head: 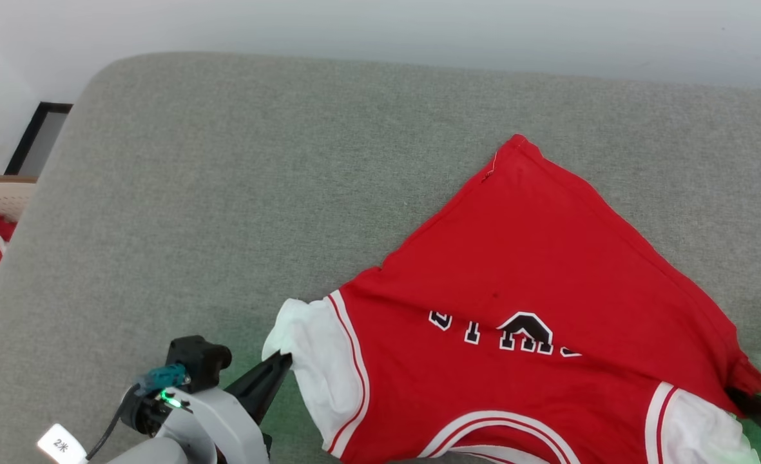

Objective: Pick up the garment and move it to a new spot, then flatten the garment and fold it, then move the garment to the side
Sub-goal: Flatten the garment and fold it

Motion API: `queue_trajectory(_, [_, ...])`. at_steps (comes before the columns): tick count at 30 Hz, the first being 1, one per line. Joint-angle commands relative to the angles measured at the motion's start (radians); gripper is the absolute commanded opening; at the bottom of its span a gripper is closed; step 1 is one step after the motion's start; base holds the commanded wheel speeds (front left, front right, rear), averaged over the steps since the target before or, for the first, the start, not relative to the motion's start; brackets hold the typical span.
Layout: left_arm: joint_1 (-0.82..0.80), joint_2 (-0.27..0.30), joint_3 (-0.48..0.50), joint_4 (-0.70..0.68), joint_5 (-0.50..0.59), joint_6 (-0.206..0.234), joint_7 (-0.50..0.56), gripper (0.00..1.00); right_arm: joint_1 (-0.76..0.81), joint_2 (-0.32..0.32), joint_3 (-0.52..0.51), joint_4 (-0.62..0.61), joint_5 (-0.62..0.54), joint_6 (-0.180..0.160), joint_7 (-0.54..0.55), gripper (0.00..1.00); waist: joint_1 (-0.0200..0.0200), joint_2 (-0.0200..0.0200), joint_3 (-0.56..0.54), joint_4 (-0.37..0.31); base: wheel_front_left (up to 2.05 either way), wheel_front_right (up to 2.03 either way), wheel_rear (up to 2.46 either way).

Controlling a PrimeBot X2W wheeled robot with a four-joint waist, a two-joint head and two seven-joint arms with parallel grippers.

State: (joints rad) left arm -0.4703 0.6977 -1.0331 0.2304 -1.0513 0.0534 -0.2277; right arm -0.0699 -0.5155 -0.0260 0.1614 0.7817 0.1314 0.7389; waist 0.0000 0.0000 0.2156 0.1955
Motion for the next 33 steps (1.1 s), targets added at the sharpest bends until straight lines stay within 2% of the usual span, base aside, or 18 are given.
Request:
queue_trajectory(1, [0.006,0.003,0.003,-0.005,-0.004,0.007,0.003,0.00,0.052,0.026,0.013,0.038,-0.020,-0.001,0.015,0.00,0.0000,0.0000,0.002,-0.003,0.00,0.00,0.00])
queue_trajectory(6, [0.006,0.004,0.002,-0.012,-0.003,0.011,0.002,0.00,0.078,0.065,0.015,0.085,-0.044,-0.002,0.006,0.00,0.0000,0.0000,0.005,-0.010,0.00,0.00,0.00])
queue_trajectory(12, [0.009,0.004,0.001,-0.015,-0.006,0.014,0.003,0.00,0.074,0.063,0.029,0.133,-0.080,-0.008,-0.017,0.00,0.0000,0.0000,0.003,-0.015,0.00,0.00,0.00])
queue_trajectory(14, [0.010,0.004,0.004,-0.016,-0.010,0.016,0.000,0.00,0.065,0.065,0.025,0.143,-0.082,-0.009,-0.022,0.09,0.0000,0.0000,0.002,-0.016,0.00,0.00,0.00])
queue_trajectory(15, [0.012,0.004,0.005,-0.017,-0.012,0.017,-0.001,0.00,0.059,0.064,0.022,0.144,-0.080,-0.009,-0.028,0.24,0.0000,0.0000,0.001,-0.017,0.00,0.00,0.00])
queue_trajectory(16, [0.013,0.004,0.005,-0.018,-0.013,0.017,-0.001,0.00,0.055,0.061,0.022,0.141,-0.081,-0.009,-0.031,0.47,0.0000,0.0000,0.000,-0.018,0.00,0.00,0.00])
queue_trajectory(17, [0.014,0.005,0.006,-0.019,-0.013,0.019,-0.001,0.00,0.051,0.054,0.024,0.138,-0.087,-0.009,-0.029,0.94,0.0000,0.0000,-0.001,-0.019,0.00,0.00,0.00])
queue_trajectory(18, [0.015,0.007,0.007,-0.020,-0.014,0.020,-0.002,0.00,0.049,0.050,0.023,0.135,-0.085,-0.009,-0.021,1.00,0.0000,0.0000,-0.002,-0.021,0.00,0.00,0.00])
queue_trajectory(25, [0.024,0.012,0.010,-0.034,-0.018,0.028,-0.003,0.00,0.010,0.010,0.007,0.051,-0.100,-0.009,0.035,1.00,0.0000,0.0000,-0.007,-0.029,0.00,0.00,0.00])
queue_trajectory(33, [0.013,0.002,0.003,-0.051,-0.007,0.035,0.001,0.00,-0.056,-0.016,-0.040,-0.170,-0.119,-0.001,0.096,1.00,0.0000,0.0000,0.002,-0.005,0.00,0.00,0.00])
